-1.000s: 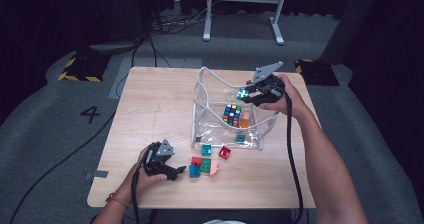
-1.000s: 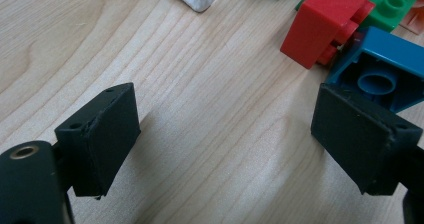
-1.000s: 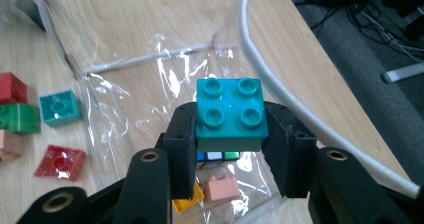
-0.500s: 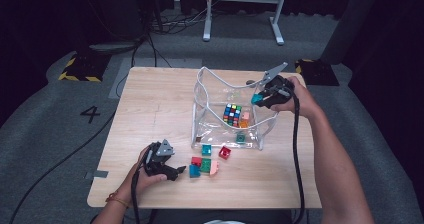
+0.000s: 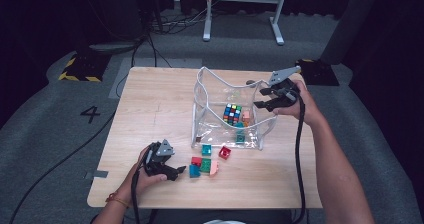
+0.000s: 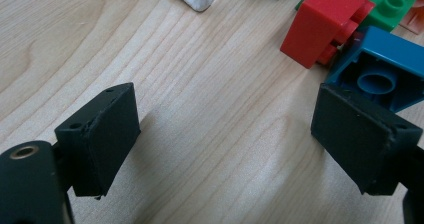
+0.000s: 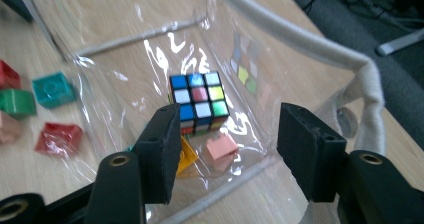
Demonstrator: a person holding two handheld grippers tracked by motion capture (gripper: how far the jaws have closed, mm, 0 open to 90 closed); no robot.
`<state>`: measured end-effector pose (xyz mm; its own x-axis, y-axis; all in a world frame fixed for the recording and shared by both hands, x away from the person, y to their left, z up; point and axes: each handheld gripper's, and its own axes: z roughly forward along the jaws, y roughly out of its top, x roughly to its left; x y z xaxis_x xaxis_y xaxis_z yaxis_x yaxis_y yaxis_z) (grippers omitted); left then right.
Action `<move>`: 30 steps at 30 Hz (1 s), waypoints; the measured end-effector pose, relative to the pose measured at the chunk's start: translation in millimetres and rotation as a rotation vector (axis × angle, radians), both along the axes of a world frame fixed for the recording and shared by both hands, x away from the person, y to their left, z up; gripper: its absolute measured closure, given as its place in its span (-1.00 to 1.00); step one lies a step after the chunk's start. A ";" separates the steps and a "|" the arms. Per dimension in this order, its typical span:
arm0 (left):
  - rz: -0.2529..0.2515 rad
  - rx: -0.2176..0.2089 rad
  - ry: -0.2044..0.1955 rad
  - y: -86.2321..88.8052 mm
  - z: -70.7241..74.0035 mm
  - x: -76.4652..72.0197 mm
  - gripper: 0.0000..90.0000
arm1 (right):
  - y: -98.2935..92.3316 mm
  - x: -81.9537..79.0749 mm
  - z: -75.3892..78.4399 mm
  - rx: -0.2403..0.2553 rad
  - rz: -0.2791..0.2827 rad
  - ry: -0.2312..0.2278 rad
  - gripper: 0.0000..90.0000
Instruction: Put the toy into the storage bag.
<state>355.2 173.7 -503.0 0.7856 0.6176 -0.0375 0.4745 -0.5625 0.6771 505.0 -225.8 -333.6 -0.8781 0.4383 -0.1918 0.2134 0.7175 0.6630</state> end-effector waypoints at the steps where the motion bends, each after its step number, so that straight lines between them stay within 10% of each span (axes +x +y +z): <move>1: 0.000 0.000 0.000 0.0 0.0 0.0 -0.73 | -1.2 -3.5 1.3 0.024 -0.011 -0.003 -0.05; 14: 0.000 0.000 0.000 0.0 0.0 0.0 -0.73 | -36.8 -55.3 17.0 0.290 -0.068 -0.093 -0.16; 30: -0.001 0.001 0.000 0.0 0.0 0.2 -0.73 | -67.2 -118.9 -4.9 0.271 -0.013 -0.132 -0.11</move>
